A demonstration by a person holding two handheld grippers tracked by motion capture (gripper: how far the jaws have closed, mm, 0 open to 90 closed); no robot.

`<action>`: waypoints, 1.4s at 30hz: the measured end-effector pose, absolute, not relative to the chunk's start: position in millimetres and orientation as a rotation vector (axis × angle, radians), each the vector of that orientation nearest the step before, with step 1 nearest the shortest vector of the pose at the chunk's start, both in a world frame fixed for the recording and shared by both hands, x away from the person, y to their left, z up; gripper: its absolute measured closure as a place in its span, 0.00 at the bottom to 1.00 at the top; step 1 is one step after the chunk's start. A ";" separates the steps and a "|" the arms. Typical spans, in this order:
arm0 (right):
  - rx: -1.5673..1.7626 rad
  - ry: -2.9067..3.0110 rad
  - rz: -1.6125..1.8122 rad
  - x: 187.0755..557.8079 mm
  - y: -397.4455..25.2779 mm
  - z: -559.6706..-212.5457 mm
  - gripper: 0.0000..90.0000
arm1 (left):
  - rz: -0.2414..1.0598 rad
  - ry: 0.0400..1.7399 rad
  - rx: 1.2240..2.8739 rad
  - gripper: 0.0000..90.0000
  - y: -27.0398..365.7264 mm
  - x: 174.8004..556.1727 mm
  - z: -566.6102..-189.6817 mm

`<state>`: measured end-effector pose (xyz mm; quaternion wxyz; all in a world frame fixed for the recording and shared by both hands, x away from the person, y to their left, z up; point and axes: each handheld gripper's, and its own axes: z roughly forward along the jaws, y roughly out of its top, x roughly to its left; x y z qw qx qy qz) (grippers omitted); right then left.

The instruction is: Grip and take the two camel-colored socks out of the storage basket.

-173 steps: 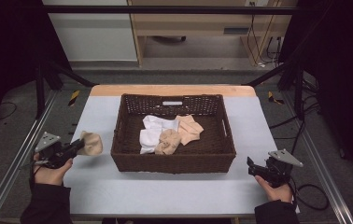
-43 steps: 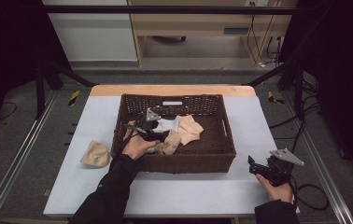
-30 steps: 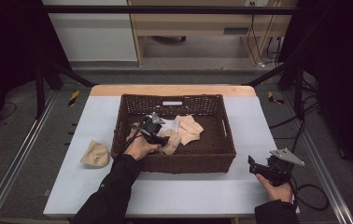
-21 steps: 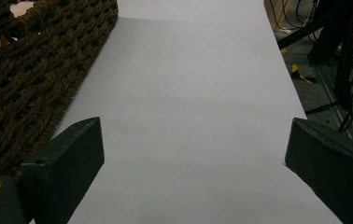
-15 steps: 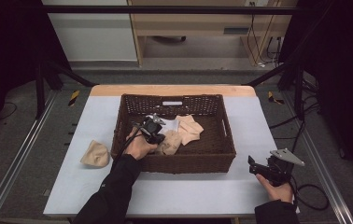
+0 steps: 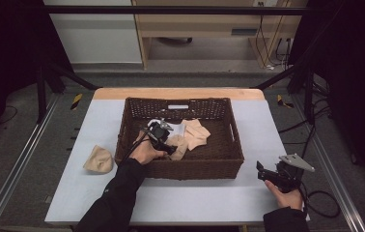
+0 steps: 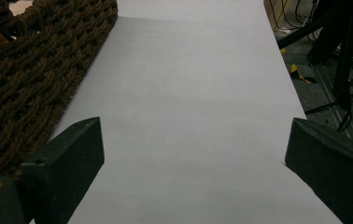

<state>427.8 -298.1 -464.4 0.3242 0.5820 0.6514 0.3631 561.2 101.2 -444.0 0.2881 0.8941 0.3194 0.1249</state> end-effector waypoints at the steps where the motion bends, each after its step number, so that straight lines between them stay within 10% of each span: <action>1: 1.527 1.710 0.953 427.9 -297.9 -464.3 0.06 | 0.327 0.848 2.402 0.52 100.4 561.2 -444.3; 8: 1.529 1.708 0.954 427.8 -297.8 -464.1 0.06 | 0.287 0.827 2.460 0.92 100.2 559.6 -440.1; 42: 1.531 1.703 0.949 427.6 -298.7 -464.1 0.05 | 0.545 0.755 1.800 0.94 146.0 523.8 -373.3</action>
